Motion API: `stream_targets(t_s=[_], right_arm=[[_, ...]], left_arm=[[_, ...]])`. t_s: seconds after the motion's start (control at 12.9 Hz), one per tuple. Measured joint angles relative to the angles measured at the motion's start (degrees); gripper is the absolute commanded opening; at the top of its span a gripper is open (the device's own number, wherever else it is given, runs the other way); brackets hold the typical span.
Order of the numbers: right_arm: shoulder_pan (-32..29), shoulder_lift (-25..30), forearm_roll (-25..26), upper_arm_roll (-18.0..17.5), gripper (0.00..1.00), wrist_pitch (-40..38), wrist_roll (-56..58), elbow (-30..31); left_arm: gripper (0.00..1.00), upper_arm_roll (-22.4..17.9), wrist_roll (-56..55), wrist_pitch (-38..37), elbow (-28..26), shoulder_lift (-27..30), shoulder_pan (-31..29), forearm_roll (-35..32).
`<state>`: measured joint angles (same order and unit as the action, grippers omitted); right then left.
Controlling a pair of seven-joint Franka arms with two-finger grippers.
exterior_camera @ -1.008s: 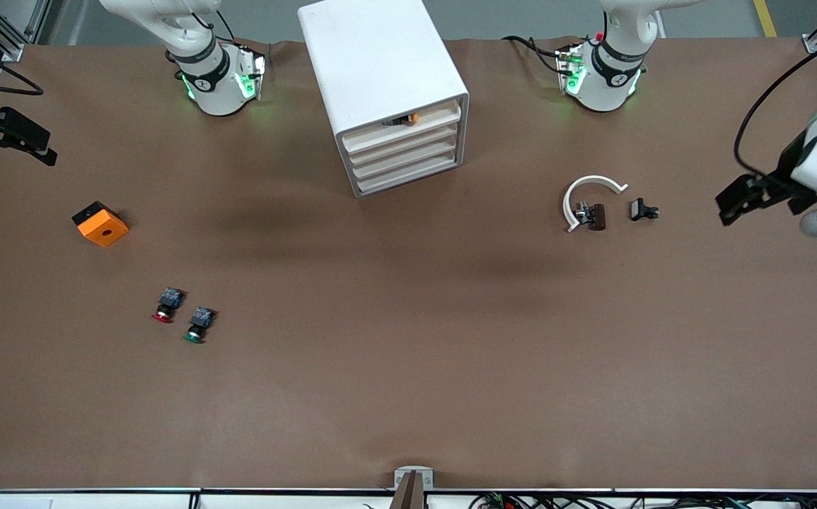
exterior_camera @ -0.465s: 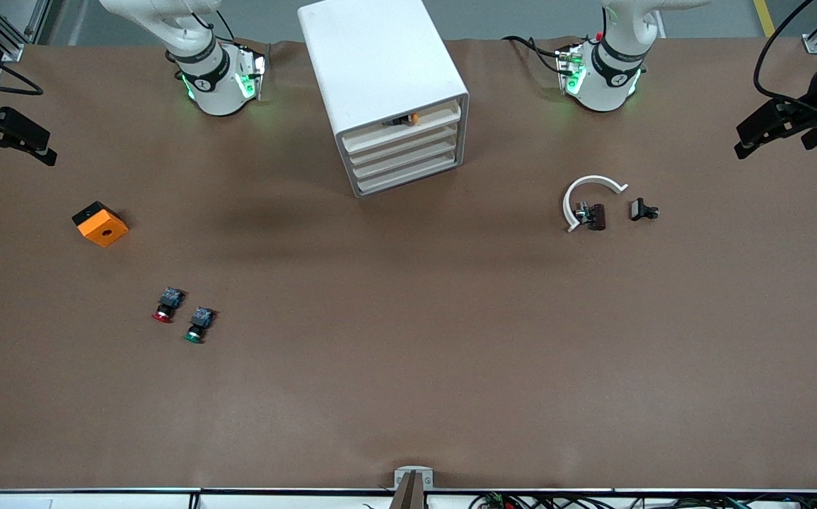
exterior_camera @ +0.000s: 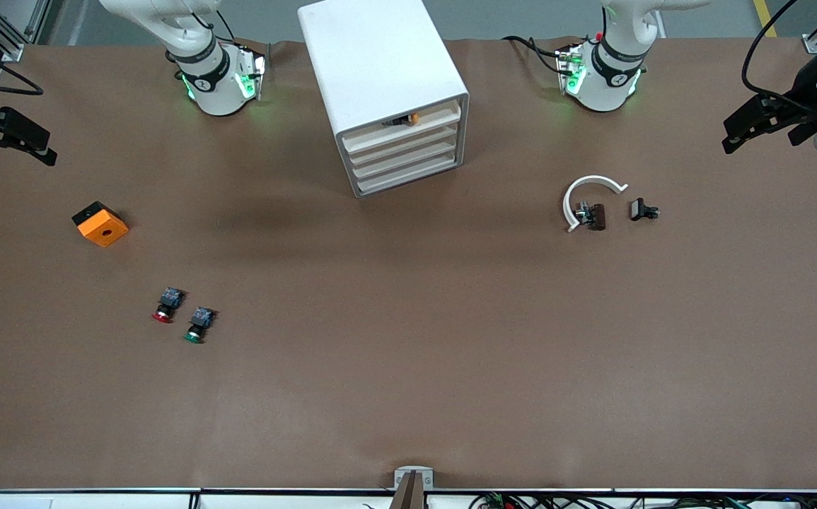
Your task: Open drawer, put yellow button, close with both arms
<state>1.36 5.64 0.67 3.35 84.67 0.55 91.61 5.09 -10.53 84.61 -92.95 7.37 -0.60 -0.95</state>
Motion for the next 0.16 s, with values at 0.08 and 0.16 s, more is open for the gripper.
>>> stream_targets(t_s=[0.08,0.16], right_arm=[[0.0,0.0,0.0,0.0,1.00,0.0,0.0,0.0],[0.0,0.0,0.0,0.0,1.00,0.0,0.0,0.0]], left_arm=[[1.00,-0.1,0.0,0.0,0.0,0.0,-0.1,0.0],[1.00,-0.1,0.0,0.1,0.1,0.0,-0.2,0.0]])
